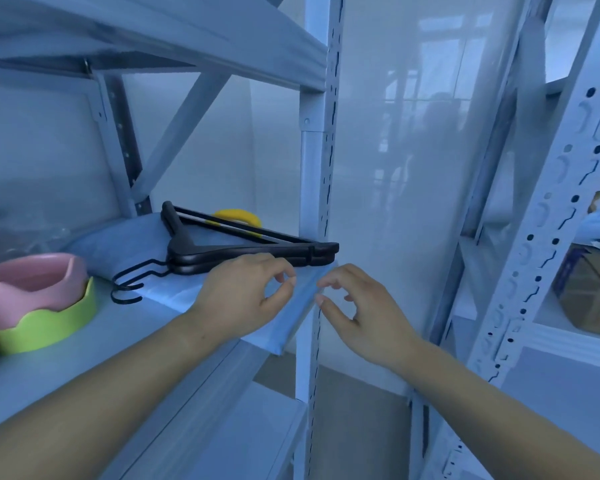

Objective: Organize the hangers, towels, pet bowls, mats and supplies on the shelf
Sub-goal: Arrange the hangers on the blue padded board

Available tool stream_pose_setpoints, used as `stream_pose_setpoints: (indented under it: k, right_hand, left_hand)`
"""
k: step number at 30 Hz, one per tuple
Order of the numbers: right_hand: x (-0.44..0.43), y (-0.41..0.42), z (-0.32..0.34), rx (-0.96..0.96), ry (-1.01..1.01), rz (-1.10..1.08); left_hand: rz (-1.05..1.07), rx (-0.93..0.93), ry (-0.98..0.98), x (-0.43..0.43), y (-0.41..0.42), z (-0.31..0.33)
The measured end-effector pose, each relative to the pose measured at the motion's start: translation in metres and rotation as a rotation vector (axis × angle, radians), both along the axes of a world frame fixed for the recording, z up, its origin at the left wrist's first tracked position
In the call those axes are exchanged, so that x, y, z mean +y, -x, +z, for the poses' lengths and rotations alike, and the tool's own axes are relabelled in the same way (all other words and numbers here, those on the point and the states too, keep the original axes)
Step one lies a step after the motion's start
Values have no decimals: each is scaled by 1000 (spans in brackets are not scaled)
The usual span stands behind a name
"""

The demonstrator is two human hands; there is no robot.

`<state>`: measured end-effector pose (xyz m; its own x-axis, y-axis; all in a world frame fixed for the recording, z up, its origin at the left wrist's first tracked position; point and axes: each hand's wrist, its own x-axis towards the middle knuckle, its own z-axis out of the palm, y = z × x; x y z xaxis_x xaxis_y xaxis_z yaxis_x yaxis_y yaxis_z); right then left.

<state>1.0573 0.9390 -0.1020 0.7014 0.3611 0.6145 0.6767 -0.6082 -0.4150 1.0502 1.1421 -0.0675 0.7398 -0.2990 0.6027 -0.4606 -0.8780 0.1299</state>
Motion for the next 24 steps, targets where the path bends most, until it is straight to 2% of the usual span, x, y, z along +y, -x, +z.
stream_pose_setpoints:
  k: [5, 11, 20, 24]
  right_hand:
    - [-3, -51, 3, -54, 3, 131]
    - [-2, -106, 15, -160, 13, 298]
    - [-13, -127, -21, -224, 100, 666]
    - [-10, -134, -30, -279, 110, 729]
  left_hand:
    - [116, 67, -10, -4, -17, -8]
    - [352, 82, 54, -11, -23, -8]
    - [668, 258, 94, -60, -15, -26]
    - [797, 296, 105, -76, 3, -31]
